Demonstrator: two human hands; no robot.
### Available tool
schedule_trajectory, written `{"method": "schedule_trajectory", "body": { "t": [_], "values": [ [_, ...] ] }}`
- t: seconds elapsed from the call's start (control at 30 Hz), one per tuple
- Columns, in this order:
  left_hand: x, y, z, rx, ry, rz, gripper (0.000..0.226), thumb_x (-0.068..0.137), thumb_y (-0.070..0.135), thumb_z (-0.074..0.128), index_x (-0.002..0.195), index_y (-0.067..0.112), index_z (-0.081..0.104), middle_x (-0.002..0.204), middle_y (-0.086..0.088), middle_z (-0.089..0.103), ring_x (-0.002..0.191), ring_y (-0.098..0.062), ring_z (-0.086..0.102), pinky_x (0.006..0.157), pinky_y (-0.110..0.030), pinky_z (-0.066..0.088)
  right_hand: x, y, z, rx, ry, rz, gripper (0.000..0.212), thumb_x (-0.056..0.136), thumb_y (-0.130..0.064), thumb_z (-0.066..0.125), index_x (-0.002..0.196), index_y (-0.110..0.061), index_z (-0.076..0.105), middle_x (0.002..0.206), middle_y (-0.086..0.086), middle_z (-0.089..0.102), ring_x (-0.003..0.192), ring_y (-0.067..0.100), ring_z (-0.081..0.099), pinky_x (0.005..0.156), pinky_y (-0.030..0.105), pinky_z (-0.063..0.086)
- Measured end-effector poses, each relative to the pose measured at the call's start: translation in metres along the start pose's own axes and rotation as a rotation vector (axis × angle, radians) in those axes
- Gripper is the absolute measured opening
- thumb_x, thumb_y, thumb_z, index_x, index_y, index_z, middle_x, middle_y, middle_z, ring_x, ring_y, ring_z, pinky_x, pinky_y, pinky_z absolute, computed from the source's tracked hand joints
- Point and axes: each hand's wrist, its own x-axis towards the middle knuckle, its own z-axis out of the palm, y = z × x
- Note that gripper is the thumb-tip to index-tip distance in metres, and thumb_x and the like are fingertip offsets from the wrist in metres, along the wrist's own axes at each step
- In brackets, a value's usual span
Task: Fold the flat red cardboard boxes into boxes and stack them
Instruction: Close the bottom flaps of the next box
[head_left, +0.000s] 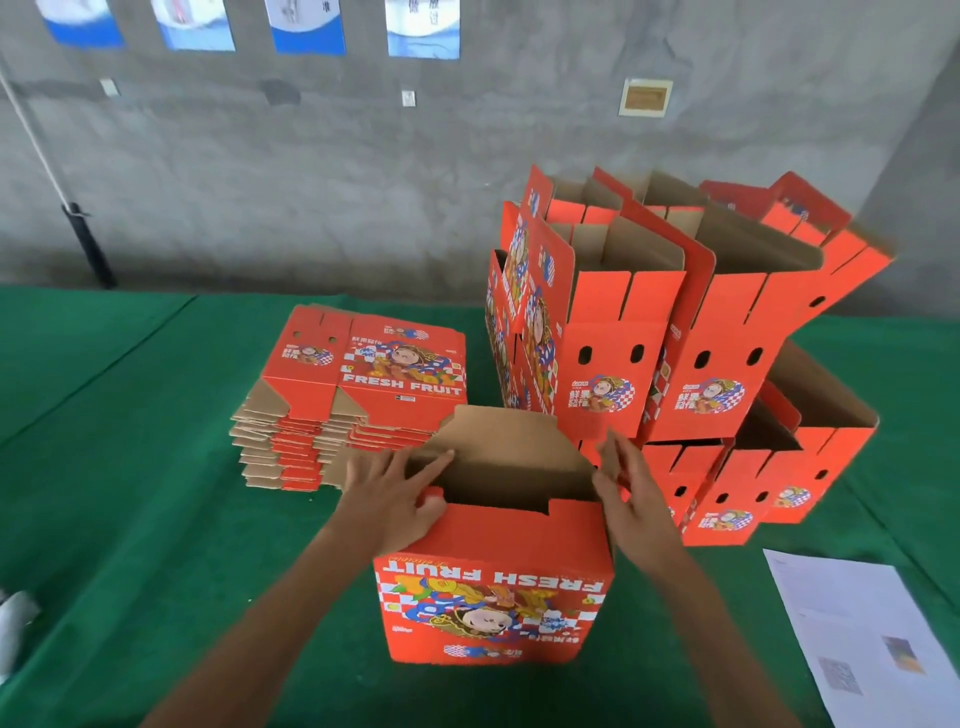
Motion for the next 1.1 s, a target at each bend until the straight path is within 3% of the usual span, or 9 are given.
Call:
{"method": "schedule_trajectory", "body": {
  "t": [0.13,0.23,0.3,0.5,0.63,0.73,0.83,0.97,1.1],
  "values": [
    [0.008,0.002,0.006,0.012,0.025,-0.034,0.066,0.092,0.068,0.013,0.152,0.061,-0.012,0.161,0.001,0.026,0.152,-0.025,0.018,0.114,-0.076,0.005,0.009,-0.010,0.009,0.056,-0.039,0.005,0.040,0.099,-0.075,0.031,0.131,-0.061,0.050,0.138,-0.033,0.049,0.135,-0.010,0.041,0.111,0.024,0.033],
    [0.013,0.002,0.009,-0.035,0.041,-0.048,0.070,0.086,0.073,0.017,0.150,0.064,-0.010,0.166,0.003,0.020,0.157,-0.028,0.009,0.111,-0.082,-0.001,0.022,-0.007,0.010,0.000,-0.043,-0.016,0.026,0.109,-0.042,0.043,0.127,-0.055,0.056,0.149,-0.017,0.040,0.145,0.006,0.034,0.116,0.031,0.029],
    [0.012,0.002,0.010,-0.045,0.090,-0.080,0.075,0.083,0.075,0.025,0.152,0.063,-0.001,0.171,0.005,0.009,0.158,-0.030,-0.001,0.110,-0.083,-0.001,0.021,-0.003,0.010,-0.016,-0.073,-0.045,0.038,0.103,-0.028,0.061,0.134,-0.049,0.056,0.157,-0.017,0.032,0.148,0.006,0.029,0.119,0.035,0.030],
    [0.004,0.019,0.004,-0.168,0.400,-0.227,0.105,0.076,0.066,0.068,0.162,0.034,0.016,0.172,-0.005,-0.013,0.157,-0.031,-0.020,0.116,-0.072,-0.009,0.015,0.007,0.013,-0.102,-0.104,-0.057,0.067,0.097,-0.022,0.070,0.150,-0.048,0.037,0.154,-0.022,0.039,0.145,0.002,0.033,0.122,0.041,0.032],
    [-0.002,0.022,0.008,-0.522,0.697,-0.064,0.098,0.082,0.004,0.075,0.162,0.017,0.020,0.172,-0.002,-0.011,0.160,-0.024,-0.007,0.123,-0.041,0.021,0.024,0.005,0.014,-0.203,-0.161,-0.059,0.083,0.096,-0.019,0.068,0.156,-0.054,0.023,0.151,-0.019,0.036,0.139,0.003,0.029,0.119,0.035,0.026],
    [-0.003,0.022,0.008,-0.621,0.683,0.106,0.091,0.089,-0.008,0.063,0.163,0.021,0.019,0.173,0.006,-0.003,0.158,-0.009,0.010,0.109,-0.004,0.030,0.029,0.005,0.016,-0.223,-0.155,-0.033,0.087,0.093,-0.022,0.068,0.155,-0.059,0.018,0.148,-0.018,0.037,0.137,0.009,0.030,0.114,0.036,0.029],
    [-0.004,0.019,0.010,-0.649,0.548,0.219,0.083,0.096,0.000,0.063,0.162,0.031,0.023,0.172,0.013,0.008,0.130,-0.004,0.054,0.078,-0.018,0.058,0.032,0.006,0.019,-0.232,-0.139,-0.006,0.088,0.091,-0.024,0.069,0.152,-0.063,0.018,0.156,-0.015,0.036,0.140,0.013,0.029,0.116,0.043,0.032],
    [0.001,0.012,0.013,-0.683,0.383,0.206,0.038,0.100,0.022,0.067,0.136,0.032,0.059,0.127,0.014,0.067,0.104,-0.007,0.069,0.090,-0.035,0.059,0.034,0.010,0.023,-0.204,-0.109,0.011,0.079,0.089,-0.025,0.071,0.145,-0.058,0.026,0.146,-0.011,0.041,0.134,0.014,0.037,0.106,0.041,0.042],
    [0.010,0.010,0.013,-0.872,0.397,0.044,0.050,0.104,0.002,0.053,0.150,0.021,0.048,0.122,0.001,0.065,0.103,-0.009,0.067,0.097,-0.036,0.056,0.036,0.012,0.026,-0.178,-0.091,0.035,0.060,0.089,-0.022,0.072,0.126,-0.047,0.032,0.134,-0.008,0.048,0.121,0.009,0.046,0.087,0.022,0.040]
  ]
}}
